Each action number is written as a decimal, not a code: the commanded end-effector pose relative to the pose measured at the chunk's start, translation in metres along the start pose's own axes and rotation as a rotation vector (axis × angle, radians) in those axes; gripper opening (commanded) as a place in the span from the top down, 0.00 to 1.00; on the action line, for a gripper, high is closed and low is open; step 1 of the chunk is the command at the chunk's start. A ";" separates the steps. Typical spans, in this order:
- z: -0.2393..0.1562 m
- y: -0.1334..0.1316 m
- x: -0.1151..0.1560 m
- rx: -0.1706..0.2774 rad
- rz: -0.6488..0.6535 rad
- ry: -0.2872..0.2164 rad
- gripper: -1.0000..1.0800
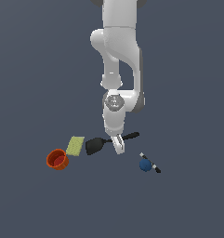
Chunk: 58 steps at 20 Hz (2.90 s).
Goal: Pick up a designated object from a clutter of objects.
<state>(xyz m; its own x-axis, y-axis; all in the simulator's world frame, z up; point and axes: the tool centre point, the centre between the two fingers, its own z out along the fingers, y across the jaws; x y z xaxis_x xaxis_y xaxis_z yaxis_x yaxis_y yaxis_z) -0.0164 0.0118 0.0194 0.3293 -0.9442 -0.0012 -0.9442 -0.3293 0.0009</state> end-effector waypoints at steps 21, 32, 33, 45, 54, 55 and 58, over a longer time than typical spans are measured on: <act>-0.118 0.054 0.015 0.002 0.002 -0.005 1.00; -0.198 0.090 0.028 0.000 0.004 0.001 1.00; -0.206 0.094 0.029 0.000 0.004 0.002 1.00; -0.304 0.135 0.043 0.000 0.004 0.005 1.00; -0.355 0.154 0.049 0.001 0.002 0.003 1.00; -0.359 0.156 0.050 0.001 0.001 0.002 1.00; -0.368 0.159 0.051 0.001 0.001 0.002 1.00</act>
<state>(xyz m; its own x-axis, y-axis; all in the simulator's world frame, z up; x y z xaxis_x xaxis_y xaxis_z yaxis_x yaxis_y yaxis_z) -0.1476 -0.0877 0.3822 0.3282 -0.9446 0.0004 -0.9446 -0.3282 0.0006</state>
